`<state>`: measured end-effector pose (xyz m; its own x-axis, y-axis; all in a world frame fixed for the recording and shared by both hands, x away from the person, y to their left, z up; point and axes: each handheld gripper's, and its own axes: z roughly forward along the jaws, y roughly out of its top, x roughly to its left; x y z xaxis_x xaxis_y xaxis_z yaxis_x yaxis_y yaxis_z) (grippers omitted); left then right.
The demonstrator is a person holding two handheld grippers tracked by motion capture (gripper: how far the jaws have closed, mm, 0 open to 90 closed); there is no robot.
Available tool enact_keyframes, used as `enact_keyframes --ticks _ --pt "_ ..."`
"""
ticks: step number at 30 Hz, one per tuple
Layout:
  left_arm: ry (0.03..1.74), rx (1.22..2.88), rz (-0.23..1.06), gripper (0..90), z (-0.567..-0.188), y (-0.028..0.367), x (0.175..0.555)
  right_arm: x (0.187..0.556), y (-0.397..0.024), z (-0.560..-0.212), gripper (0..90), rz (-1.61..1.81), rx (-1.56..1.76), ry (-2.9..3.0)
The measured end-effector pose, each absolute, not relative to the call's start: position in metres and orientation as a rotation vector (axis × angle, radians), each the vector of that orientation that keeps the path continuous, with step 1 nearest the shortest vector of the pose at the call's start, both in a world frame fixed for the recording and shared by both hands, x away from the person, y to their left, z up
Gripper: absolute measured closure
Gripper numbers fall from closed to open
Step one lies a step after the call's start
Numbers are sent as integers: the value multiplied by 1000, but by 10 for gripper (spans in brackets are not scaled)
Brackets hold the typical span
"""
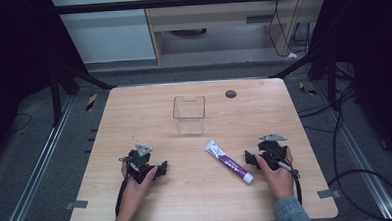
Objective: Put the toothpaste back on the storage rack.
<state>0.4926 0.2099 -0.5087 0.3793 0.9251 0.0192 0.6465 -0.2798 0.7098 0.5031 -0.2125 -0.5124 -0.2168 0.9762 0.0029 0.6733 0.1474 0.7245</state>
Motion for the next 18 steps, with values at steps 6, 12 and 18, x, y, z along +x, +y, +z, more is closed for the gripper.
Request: enact_keyframes --ticks 6,12,18 --pt "1360 2020 589 0 -509 209 495 505 -218 -512 5 852 1536 1989" --pt "1362 2019 589 0 -509 209 494 508 -222 -508 110 850 1504 2044" --pt "1364 2018 591 0 -509 212 490 491 -220 -479 155 846 1413 2070"
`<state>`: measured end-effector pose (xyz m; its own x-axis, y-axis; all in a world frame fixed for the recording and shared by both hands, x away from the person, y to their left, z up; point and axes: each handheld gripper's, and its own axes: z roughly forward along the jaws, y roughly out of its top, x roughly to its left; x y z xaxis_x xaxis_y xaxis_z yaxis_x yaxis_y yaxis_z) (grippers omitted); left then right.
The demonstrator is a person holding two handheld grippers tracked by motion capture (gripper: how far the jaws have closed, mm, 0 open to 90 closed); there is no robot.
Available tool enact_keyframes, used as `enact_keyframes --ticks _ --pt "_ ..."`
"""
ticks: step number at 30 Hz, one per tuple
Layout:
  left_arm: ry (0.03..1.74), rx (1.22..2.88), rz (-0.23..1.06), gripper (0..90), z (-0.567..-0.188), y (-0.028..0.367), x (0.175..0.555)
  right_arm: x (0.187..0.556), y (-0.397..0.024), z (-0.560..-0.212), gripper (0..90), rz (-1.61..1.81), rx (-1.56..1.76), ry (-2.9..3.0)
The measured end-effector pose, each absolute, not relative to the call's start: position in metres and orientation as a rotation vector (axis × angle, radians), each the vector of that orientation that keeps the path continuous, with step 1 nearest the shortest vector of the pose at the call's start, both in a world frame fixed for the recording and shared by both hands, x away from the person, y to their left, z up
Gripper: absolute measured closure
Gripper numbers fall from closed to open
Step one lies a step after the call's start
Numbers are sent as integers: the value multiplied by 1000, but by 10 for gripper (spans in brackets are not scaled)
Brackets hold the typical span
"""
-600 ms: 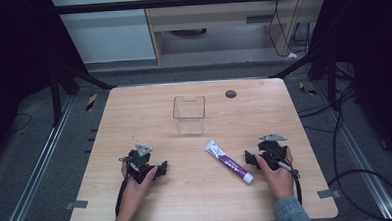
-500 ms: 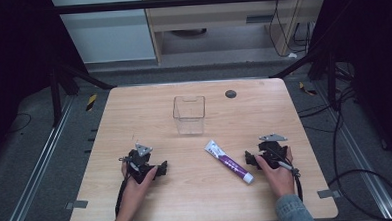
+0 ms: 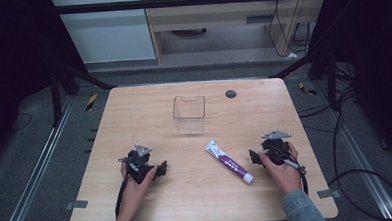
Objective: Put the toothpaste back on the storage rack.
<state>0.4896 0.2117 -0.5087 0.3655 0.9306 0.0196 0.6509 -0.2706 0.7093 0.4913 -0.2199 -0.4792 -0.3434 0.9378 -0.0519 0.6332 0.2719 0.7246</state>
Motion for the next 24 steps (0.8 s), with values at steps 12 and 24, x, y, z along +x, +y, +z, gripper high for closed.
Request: enact_keyframes --ticks 12,24 --pt "1366 2016 591 0 -509 212 489 461 -188 -434 185 824 1290 2213" --pt "1369 2012 594 0 -509 211 491 462 -168 -428 291 801 1221 2311"
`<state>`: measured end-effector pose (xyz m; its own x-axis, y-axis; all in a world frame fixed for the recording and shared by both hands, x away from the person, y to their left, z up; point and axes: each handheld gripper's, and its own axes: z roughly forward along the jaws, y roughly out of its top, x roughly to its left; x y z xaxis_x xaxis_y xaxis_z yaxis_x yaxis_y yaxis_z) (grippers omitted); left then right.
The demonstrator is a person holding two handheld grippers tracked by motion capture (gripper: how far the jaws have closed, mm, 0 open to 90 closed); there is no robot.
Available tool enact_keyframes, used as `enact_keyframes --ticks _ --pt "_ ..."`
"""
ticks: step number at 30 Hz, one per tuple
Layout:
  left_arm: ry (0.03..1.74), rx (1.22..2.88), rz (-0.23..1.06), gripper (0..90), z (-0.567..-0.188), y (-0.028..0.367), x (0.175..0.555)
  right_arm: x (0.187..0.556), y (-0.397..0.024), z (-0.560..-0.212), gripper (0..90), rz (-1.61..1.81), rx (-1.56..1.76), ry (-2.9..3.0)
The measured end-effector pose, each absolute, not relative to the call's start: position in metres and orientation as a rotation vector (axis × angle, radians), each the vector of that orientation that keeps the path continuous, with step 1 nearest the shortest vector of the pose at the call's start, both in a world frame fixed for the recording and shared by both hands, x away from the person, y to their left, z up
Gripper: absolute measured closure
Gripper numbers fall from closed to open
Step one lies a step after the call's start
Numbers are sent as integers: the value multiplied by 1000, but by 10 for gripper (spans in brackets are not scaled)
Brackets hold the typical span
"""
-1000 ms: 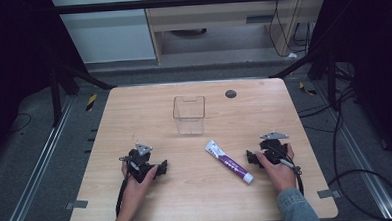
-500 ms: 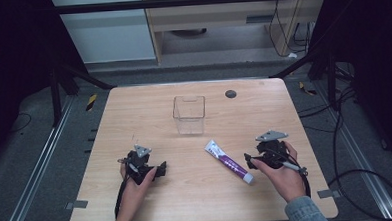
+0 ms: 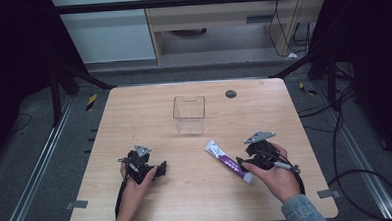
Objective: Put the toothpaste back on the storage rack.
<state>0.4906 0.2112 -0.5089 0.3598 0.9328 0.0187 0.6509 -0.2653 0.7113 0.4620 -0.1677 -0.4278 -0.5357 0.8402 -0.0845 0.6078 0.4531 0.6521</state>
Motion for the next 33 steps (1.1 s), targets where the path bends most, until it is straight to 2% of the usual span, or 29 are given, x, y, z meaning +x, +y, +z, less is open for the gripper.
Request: enact_keyframes --ticks 7,20,33 --pt "1369 2015 592 0 -509 211 491 469 -156 -428 336 798 1208 2352" --pt "1369 2015 592 0 -509 211 491 478 -138 -430 367 811 1177 2386" --pt "1369 2014 592 0 -509 211 491 488 -127 -438 461 820 1165 2419"
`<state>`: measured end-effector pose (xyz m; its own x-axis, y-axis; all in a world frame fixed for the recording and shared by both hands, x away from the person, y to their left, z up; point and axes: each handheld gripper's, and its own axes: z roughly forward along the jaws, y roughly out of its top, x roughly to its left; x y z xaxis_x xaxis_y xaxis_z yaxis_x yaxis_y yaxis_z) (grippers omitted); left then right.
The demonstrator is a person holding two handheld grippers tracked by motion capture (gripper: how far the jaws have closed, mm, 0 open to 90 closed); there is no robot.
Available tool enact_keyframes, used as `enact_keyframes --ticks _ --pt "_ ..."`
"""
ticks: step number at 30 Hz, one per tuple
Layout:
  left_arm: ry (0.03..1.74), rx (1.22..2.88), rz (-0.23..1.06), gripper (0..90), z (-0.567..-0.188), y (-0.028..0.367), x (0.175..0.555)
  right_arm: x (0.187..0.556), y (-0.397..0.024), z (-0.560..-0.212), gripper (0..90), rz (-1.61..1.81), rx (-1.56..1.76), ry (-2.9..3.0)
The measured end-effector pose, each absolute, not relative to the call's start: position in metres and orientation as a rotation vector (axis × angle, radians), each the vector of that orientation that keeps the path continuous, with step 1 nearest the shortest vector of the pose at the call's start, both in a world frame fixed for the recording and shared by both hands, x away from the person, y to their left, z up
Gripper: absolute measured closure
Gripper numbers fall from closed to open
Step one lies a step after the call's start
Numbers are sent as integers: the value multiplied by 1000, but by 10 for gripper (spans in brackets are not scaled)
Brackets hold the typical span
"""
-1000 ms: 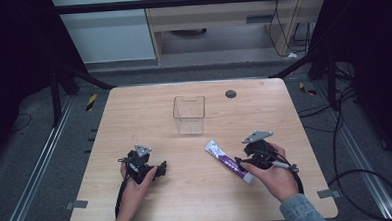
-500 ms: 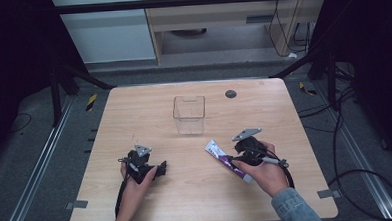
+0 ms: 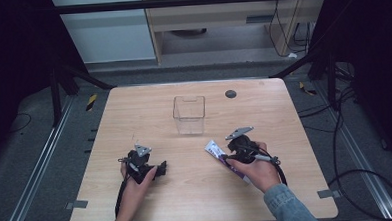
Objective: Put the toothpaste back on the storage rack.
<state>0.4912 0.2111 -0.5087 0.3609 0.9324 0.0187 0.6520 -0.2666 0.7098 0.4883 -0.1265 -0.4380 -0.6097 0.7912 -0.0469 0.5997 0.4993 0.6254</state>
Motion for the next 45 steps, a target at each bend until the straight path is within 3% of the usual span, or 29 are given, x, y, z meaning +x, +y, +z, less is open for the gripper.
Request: enact_keyframes --ticks 26,45 --pt "1367 2016 592 0 -509 211 491 497 -110 -452 439 792 1165 2473" --pt "1367 2016 592 0 -509 211 491 512 -97 -461 477 694 1189 2525"
